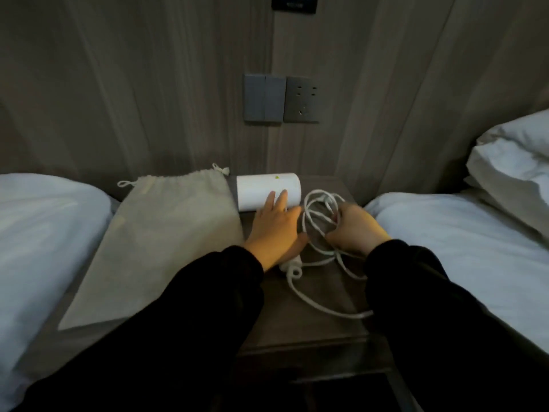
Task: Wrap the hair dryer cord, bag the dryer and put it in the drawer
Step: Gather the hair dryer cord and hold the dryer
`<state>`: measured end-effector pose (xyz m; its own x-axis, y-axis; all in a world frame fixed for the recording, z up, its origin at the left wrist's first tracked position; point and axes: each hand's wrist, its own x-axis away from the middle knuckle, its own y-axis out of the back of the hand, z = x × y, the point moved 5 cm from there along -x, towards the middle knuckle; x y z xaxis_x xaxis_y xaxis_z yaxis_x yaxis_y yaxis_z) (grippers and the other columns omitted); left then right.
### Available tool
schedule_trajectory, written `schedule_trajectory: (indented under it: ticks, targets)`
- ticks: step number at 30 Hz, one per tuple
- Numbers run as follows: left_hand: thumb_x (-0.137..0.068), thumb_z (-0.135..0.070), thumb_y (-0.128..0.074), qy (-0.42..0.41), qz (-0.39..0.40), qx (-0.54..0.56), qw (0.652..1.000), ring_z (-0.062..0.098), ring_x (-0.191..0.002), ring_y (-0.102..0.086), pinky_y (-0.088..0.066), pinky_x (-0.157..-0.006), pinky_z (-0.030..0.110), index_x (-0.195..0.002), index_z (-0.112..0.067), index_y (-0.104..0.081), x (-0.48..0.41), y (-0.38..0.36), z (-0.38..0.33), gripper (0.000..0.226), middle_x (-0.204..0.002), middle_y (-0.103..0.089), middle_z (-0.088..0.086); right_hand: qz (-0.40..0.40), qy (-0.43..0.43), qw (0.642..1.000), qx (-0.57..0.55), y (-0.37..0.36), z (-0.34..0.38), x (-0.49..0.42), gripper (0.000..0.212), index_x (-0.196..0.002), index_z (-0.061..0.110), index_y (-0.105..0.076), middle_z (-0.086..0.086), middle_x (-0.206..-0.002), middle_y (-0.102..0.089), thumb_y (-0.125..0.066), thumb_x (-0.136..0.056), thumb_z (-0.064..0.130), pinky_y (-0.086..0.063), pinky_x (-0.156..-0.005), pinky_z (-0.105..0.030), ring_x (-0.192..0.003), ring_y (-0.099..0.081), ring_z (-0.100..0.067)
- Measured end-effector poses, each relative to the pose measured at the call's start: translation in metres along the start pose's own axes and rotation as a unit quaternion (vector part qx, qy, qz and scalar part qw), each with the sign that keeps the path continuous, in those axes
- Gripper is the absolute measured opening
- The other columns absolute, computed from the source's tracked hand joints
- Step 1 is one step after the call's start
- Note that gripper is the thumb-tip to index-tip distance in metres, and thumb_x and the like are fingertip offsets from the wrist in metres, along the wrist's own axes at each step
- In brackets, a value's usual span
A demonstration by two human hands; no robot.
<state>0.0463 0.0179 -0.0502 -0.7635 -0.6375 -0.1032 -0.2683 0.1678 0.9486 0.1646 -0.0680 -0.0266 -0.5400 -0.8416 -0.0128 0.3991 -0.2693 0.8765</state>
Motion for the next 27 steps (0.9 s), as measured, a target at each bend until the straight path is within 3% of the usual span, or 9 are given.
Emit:
schedule_trajectory:
  ticks: [2,6,11,14,18,21,23,25,27]
  targets:
    - [-0.086,-0.046,-0.045,-0.012,0.001,0.005,1.000,0.035,-0.144,-0.004,-0.017,-0.115,0.052,-0.139,-0.020,-0.037,0.008,-0.003,-0.010,0.060,-0.156,-0.017,0.013,-0.011,-0.009,0.998,-0.062,0.006,0.002,0.012,0.024,-0.088,0.010,-0.055,-0.009,-0.085,-0.061,-0.069,-0.068,0.009,-0.040,-0.068,-0.027,-0.083,-0.058,-0.025]
    - [-0.086,-0.030,-0.049,-0.018,-0.037,0.084,0.996,0.032,-0.140,-0.023,-0.025,-0.113,0.044,-0.134,-0.016,-0.046,0.048,0.006,-0.029,0.050,-0.146,-0.041,0.009,-0.047,-0.030,0.982,-0.182,0.011,-0.004,0.049,0.025,-0.089,0.009,-0.061,-0.007,-0.080,-0.063,-0.067,-0.066,0.001,-0.046,-0.055,-0.024,-0.070,-0.058,-0.019]
    - [-0.087,-0.015,-0.048,-0.037,-0.018,0.158,0.987,0.028,-0.122,-0.050,-0.039,-0.101,0.032,-0.136,-0.018,-0.043,0.092,0.020,-0.051,0.049,-0.135,-0.053,0.007,-0.126,-0.021,0.949,-0.289,0.027,-0.017,0.086,0.016,-0.094,0.013,-0.057,0.004,-0.075,-0.058,-0.059,-0.080,0.007,-0.046,-0.063,-0.015,-0.073,-0.058,-0.014]
    - [-0.088,-0.014,-0.047,0.009,-0.004,0.257,0.966,0.020,-0.123,-0.050,-0.039,-0.099,0.028,-0.140,-0.020,-0.038,0.101,0.025,-0.049,0.053,-0.135,-0.053,0.002,-0.110,-0.044,0.890,-0.441,0.028,-0.020,0.109,0.026,-0.090,0.016,-0.059,-0.002,-0.077,-0.064,-0.055,-0.079,-0.007,-0.055,-0.072,-0.034,-0.072,-0.064,-0.019]
    - [-0.081,-0.023,-0.047,0.039,0.037,0.328,0.943,0.018,-0.106,-0.061,-0.049,-0.096,0.037,-0.130,-0.028,-0.051,0.101,0.011,-0.047,0.050,-0.118,-0.065,-0.001,-0.075,-0.063,0.830,-0.549,0.023,-0.019,0.126,0.034,-0.078,0.011,-0.064,-0.001,-0.052,-0.064,-0.048,-0.073,-0.019,-0.053,-0.051,-0.025,-0.047,-0.061,-0.012]
    - [-0.090,-0.019,-0.047,0.080,0.063,0.382,0.918,0.021,-0.089,-0.064,-0.053,-0.079,0.031,-0.112,-0.017,-0.059,0.094,-0.003,-0.046,0.025,-0.096,-0.069,0.004,-0.071,-0.075,0.829,-0.550,0.014,-0.029,0.129,0.040,-0.106,0.002,-0.061,-0.009,-0.065,-0.065,-0.056,-0.072,-0.017,-0.051,-0.065,-0.030,-0.059,-0.059,-0.019]
    - [-0.095,-0.016,-0.043,0.125,0.070,0.475,0.868,0.018,-0.075,-0.059,-0.044,-0.065,0.026,-0.095,-0.013,-0.053,0.090,-0.006,-0.047,0.011,-0.083,-0.064,0.005,-0.072,-0.065,0.841,-0.532,0.009,-0.034,0.130,0.039,-0.110,0.007,-0.059,-0.010,-0.073,-0.066,-0.055,-0.078,-0.013,-0.052,-0.066,-0.027,-0.061,-0.059,-0.017]
    - [-0.097,-0.015,-0.042,0.158,0.082,0.545,0.820,0.015,-0.068,-0.057,-0.045,-0.061,0.026,-0.094,-0.012,-0.050,0.085,-0.008,-0.053,0.009,-0.077,-0.063,0.006,-0.091,-0.045,0.874,-0.476,0.007,-0.037,0.130,0.033,-0.110,0.013,-0.059,-0.006,-0.074,-0.068,-0.052,-0.084,-0.007,-0.053,-0.061,-0.022,-0.055,-0.061,-0.008]
    - [-0.097,-0.012,-0.044,0.165,0.045,0.545,0.821,0.013,-0.058,-0.056,-0.047,-0.050,0.023,-0.099,-0.009,-0.052,0.079,-0.002,-0.057,0.010,-0.069,-0.061,0.006,-0.121,-0.033,0.898,-0.421,0.007,-0.041,0.130,0.031,-0.111,0.017,-0.058,-0.004,-0.071,-0.069,-0.050,-0.088,-0.001,-0.052,-0.060,-0.025,-0.048,-0.060,-0.002]
